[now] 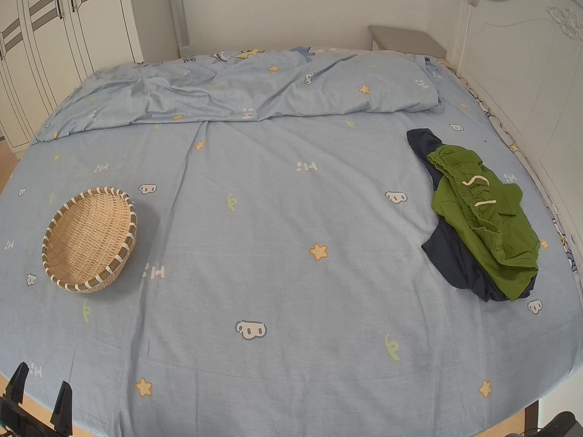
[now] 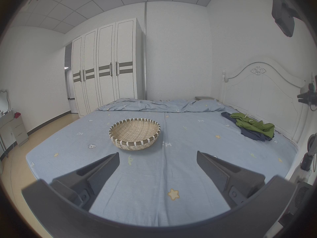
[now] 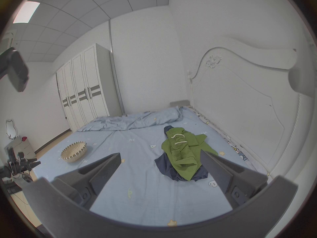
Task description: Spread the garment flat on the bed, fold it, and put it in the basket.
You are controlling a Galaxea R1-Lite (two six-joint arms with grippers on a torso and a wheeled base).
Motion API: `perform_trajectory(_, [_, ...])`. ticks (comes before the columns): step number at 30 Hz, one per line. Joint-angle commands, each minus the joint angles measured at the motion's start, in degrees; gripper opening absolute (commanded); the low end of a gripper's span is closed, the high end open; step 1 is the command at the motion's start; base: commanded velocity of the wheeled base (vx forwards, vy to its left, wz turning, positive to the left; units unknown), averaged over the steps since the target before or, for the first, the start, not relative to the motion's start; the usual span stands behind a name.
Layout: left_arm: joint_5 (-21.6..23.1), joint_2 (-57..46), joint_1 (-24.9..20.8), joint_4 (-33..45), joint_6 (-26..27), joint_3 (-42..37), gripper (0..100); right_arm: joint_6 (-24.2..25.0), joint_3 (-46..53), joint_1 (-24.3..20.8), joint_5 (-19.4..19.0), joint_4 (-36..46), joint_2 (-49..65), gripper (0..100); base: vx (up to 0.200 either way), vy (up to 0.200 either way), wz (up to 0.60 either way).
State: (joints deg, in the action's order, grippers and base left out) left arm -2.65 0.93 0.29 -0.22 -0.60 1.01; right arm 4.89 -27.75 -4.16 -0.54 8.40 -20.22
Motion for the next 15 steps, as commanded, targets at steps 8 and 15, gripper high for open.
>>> perform_trajectory(8, [0.01, -0.49, -0.03, -0.04, -0.02, -1.01, 100, -3.92, -23.32, -0.68, 10.12, -1.63, -58.26, 100, 0.000, 0.000, 0.00])
perform_trajectory(15, [-0.08, -0.57, 0.06, -0.04, -0.02, -1.01, 100, -5.77, -29.30, -2.70, 19.87, -0.75, -71.09, 100, 0.000, 0.000, 0.00])
